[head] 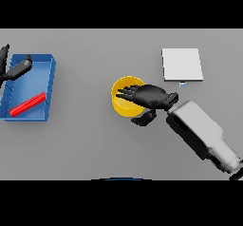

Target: Pick up the red beaker and tilt it to pour out 1 green nut into yellow bowl. Pick up the yellow bowl and place it on the metallic measuring scale.

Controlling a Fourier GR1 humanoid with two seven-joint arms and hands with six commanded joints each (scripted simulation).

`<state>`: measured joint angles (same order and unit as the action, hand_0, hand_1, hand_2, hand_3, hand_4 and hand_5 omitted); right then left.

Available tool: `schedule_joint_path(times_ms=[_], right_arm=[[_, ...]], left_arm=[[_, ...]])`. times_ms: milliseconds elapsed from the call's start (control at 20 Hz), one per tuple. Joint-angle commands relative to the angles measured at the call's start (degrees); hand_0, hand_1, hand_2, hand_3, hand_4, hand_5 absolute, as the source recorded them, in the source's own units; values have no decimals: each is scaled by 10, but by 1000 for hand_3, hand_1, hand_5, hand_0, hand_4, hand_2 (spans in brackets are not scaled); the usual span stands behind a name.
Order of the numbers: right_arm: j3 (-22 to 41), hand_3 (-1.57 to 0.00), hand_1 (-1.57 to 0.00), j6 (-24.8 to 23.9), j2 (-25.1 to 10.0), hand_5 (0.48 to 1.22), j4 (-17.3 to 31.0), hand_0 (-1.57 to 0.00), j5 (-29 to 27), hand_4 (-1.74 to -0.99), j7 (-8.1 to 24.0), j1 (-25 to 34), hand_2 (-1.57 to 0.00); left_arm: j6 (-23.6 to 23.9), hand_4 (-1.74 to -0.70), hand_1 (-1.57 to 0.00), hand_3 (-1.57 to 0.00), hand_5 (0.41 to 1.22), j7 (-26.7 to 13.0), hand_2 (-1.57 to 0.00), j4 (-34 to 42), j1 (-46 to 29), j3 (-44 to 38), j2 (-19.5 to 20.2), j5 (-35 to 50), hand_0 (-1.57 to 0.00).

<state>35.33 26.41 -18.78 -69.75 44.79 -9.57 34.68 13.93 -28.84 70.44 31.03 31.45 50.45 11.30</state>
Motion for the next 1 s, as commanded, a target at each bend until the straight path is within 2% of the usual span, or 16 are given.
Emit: schedule_joint_path(times_ms=[0, 200, 300, 350, 400, 450, 500, 600, 650, 750, 800, 950], right_arm=[[4, 1, 1, 9, -1, 681, -3, 1, 3, -1306, 9, 2, 1], [16, -11, 1, 12, 8, 729, 12, 1, 13, -1308, 17, 9, -4], [20, -94, -40, 14, 15, 784, 24, -16, 20, -1339, 32, 15, -68], [24, -160, -107, 18, 11, 820, 22, -93, 23, -1362, 31, 17, -133], [27, -249, -236, 19, 11, 900, 19, -258, 25, -1387, 26, 21, -233], [29, -359, -437, 21, 10, 964, 17, -508, 25, -1425, 23, 18, -388], [26, -472, -664, 28, 12, 1016, 19, -721, 22, -1488, 28, 21, -624], [30, -691, -991, 49, 7, 1090, 11, -1027, 14, -1571, 29, 17, -965], [31, -867, -1107, 59, 3, 1116, 8, -1136, 10, -1604, 30, 18, -1086], [31, -1019, -1274, 66, -2, 1154, 16, -1292, 4, -1649, 13, 25, -1261], [31, -1092, -1333, 69, -2, 1167, 16, -1348, 2, -1667, 14, 26, -1283], [30, -1170, -1449, 64, -9, 1193, 0, -1457, -2, -1703, 22, 18, -1387]], left_arm=[[1, -798, 1, 1, 736, -1, 1, -4, 0, -2, 1, 0, 1], [-1, -793, 1, 1, 729, -2, 1, -2, -1, -1, 5, -1, 1], [-4, -792, 1, 1, 725, 4, 1, 4, 5, -3, 7, 0, 1], [-1, -792, 1, 1, 723, 0, 1, 11, 2, -3, 10, 2, 1], [-2, -793, 1, 1, 722, -6, 1, 11, 5, -5, 9, 4, 1], [2, -793, 1, 1, 723, -5, 1, 13, 3, -3, 7, 2, 1], [2, -795, 1, 1, 725, -6, 1, 13, 2, -4, 8, 3, 1], [4, -800, 1, 1, 727, -7, 1, 14, -1, -4, 9, 3, 1], [7, -799, 1, 1, 728, -4, 1, 20, -7, -3, 11, 3, 1], [5, -799, 1, 1, 727, -2, 1, 20, -9, -3, 13, 4, 1], [4, -800, 1, 1, 726, -4, 1, 16, -5, -4, 11, 3, 1], [4, -804, 1, 1, 726, -2, 1, 14, -1, -5, 9, 4, 1]])
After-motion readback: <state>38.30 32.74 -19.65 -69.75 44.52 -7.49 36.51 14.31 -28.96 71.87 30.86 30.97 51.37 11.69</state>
